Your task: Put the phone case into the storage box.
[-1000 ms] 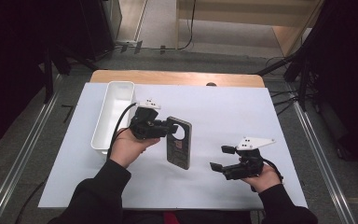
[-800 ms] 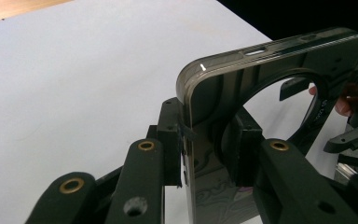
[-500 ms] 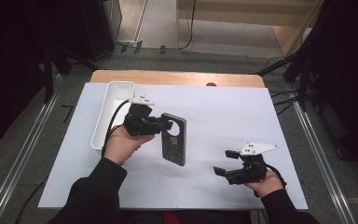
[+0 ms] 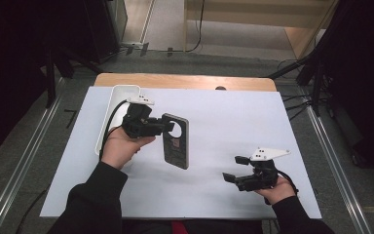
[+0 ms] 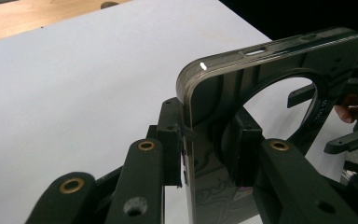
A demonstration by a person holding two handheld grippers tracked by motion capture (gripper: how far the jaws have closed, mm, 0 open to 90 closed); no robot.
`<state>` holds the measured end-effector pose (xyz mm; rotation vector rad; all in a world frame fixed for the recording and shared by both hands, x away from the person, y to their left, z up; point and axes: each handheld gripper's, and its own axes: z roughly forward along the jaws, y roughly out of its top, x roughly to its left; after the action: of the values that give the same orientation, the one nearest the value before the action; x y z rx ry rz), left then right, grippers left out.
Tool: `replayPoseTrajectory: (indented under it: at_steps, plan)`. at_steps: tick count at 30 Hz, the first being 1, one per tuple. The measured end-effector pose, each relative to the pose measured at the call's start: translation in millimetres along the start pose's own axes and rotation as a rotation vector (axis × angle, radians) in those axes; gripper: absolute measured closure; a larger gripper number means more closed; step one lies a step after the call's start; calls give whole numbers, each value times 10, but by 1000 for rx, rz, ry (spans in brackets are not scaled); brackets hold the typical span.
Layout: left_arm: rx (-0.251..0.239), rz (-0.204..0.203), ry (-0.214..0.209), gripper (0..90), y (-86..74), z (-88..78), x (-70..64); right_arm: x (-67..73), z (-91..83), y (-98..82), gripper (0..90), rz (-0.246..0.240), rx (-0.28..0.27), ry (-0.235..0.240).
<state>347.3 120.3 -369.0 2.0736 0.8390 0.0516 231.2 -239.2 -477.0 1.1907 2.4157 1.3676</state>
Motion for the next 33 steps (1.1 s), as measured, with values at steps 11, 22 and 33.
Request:
replayPoseTrajectory:
  at_steps: [11, 22, 33]
  plan:
    - [-10, -13, 12, 704, 82, -144, 96, 9, 11, -22, 165, -4, 9, -1]
    - [-25, -40, 17, 704, 152, -297, 208, 22, 15, -43, 165, 0, 13, -6]
    - [-30, -39, 29, 704, 196, -362, 259, 24, -4, -60, 165, 7, 10, -14]
